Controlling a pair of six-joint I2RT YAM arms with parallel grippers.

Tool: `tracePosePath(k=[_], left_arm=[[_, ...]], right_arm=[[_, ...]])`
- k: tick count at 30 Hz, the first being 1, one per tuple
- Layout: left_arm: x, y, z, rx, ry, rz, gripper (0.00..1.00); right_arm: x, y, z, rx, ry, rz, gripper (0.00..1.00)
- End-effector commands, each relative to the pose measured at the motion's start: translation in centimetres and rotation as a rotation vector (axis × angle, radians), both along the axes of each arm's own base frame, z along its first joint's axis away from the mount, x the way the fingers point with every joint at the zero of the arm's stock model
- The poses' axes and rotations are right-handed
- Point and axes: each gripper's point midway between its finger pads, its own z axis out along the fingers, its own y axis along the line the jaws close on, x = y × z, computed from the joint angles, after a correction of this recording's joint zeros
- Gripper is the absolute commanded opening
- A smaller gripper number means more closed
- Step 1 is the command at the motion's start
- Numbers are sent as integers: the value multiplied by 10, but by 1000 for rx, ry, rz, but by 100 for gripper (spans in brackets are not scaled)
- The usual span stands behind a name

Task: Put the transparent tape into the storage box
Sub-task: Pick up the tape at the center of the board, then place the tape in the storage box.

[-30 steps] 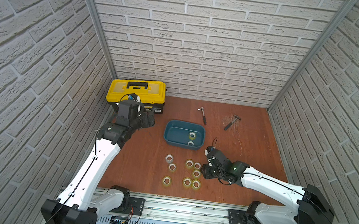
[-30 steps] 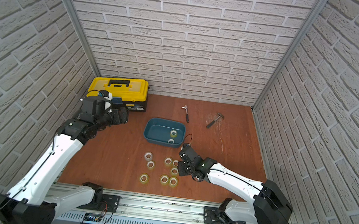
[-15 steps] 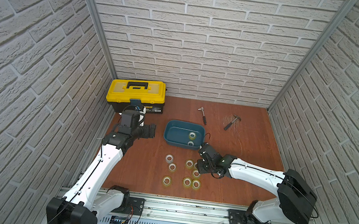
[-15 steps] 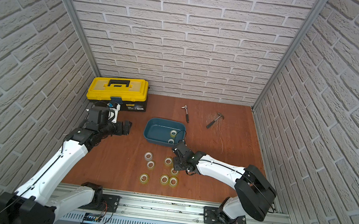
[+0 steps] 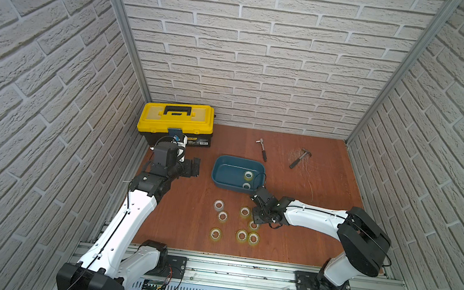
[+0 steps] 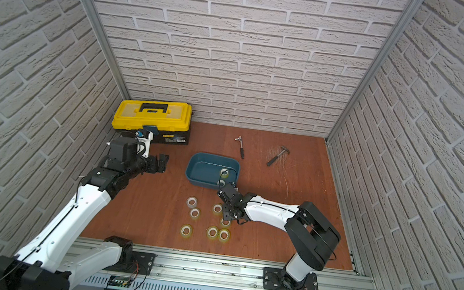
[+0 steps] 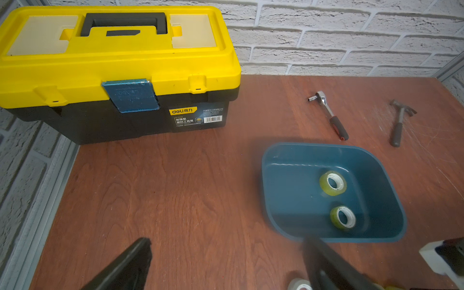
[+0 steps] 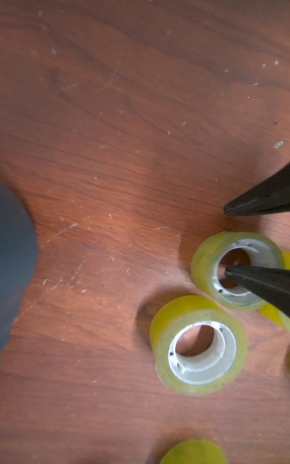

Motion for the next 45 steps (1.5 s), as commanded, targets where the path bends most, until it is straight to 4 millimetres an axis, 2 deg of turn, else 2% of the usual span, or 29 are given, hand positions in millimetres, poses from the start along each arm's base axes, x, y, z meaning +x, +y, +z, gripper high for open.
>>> tracePosePath(k=[1, 7, 13, 16, 23, 26, 29, 32, 35, 40, 41, 45], left_arm=[[2, 4, 20, 12, -74, 14, 98], [4, 3, 15, 20, -56, 8, 98], [5, 0, 12, 22, -45, -5, 98], [5, -2, 11, 25, -40, -11, 98], [5, -6, 11, 5, -38, -27, 98], [6, -15, 11, -24, -36, -68, 98], [7, -12, 9, -24, -23, -53, 98], [10, -10, 2, -46, 17, -32, 98], [14, -12, -2, -57, 47, -40, 98], [15, -6, -5, -59, 57, -12, 98], [15, -5, -5, -56, 56, -10, 98], [14, -2, -3, -46, 47, 0, 98]], right_arm=[[0, 0, -4, 3, -8, -11, 34], [-8, -9, -7, 1, -4, -21, 18], [-14, -22, 18, 11, -46, -18, 11], [-16, -29, 41, 9, -81, -11, 10], [-7, -37, 116, 26, -219, 8, 10], [8, -28, 143, 24, -271, 41, 10], [30, -8, 158, 35, -275, 80, 10], [55, 22, 161, 41, -243, 131, 9], [83, 52, 152, 55, -192, 159, 9], [124, 97, 122, 97, -115, 175, 7], [132, 106, 107, 94, -90, 177, 7], [151, 131, 78, 124, -45, 174, 6]])
